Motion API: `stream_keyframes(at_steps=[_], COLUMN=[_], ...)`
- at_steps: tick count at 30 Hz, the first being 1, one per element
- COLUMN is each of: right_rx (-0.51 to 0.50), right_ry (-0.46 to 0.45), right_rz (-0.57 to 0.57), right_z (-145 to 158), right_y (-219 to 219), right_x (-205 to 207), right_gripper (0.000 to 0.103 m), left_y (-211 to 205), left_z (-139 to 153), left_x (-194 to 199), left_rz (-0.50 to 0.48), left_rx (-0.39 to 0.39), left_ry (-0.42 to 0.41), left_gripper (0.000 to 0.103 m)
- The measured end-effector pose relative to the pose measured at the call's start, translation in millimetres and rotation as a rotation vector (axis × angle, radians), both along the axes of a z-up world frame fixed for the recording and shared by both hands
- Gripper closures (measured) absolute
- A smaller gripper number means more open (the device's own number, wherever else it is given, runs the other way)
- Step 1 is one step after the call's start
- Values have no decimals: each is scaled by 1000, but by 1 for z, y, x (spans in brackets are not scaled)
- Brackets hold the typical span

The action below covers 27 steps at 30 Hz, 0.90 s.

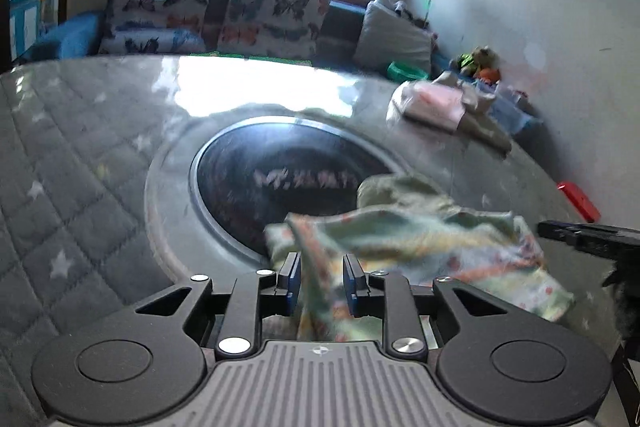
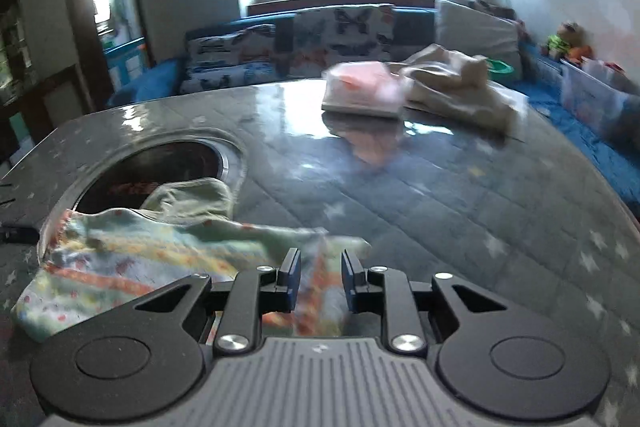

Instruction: Fold clothes

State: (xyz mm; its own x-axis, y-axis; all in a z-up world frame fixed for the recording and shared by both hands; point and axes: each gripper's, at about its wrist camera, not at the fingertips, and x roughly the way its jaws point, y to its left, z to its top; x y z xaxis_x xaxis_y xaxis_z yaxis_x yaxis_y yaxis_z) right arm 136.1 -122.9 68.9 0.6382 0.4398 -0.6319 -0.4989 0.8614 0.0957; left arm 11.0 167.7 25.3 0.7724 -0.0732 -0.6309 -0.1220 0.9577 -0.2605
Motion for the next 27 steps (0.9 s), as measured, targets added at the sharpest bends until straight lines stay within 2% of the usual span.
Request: stream_keyframes(at_steps=[6, 12, 13, 15, 17, 20, 24, 25, 27], right_rx=[-10, -14, -16, -13, -12, -10, -18, -18, -11], right_ry=[54, 40, 30, 12, -1, 7, 30, 33, 22], right_rz=[5, -6, 3, 25, 57, 61, 46, 44, 49], right_z=[-24, -16, -13, -8, -7, -11, -20, -20, -17], right_y=[15, 9, 9, 11, 17, 24, 28, 28, 27], right_x=[18, 10, 7, 1, -5, -6, -4, -5, -9], right_gripper=[82, 79, 78, 68, 64, 54, 54, 53, 45], left_y=[-10, -1, -1, -2, -2, -6, -2, -1, -4], left_z=[-15, -32, -31, -28, -26, -26, -34, -34, -29], left_x=[27, 42, 41, 40, 40, 45, 55, 55, 52], left_rz=[-45, -15, -13, -6, -3, -15, 1, 1, -2], left_rx=[16, 2, 4, 13, 17, 31, 39, 32, 45], left_ry=[30, 104, 100, 91, 81, 76, 111, 112, 101], left_gripper=[78, 78, 78, 78, 77, 77, 77, 73, 59])
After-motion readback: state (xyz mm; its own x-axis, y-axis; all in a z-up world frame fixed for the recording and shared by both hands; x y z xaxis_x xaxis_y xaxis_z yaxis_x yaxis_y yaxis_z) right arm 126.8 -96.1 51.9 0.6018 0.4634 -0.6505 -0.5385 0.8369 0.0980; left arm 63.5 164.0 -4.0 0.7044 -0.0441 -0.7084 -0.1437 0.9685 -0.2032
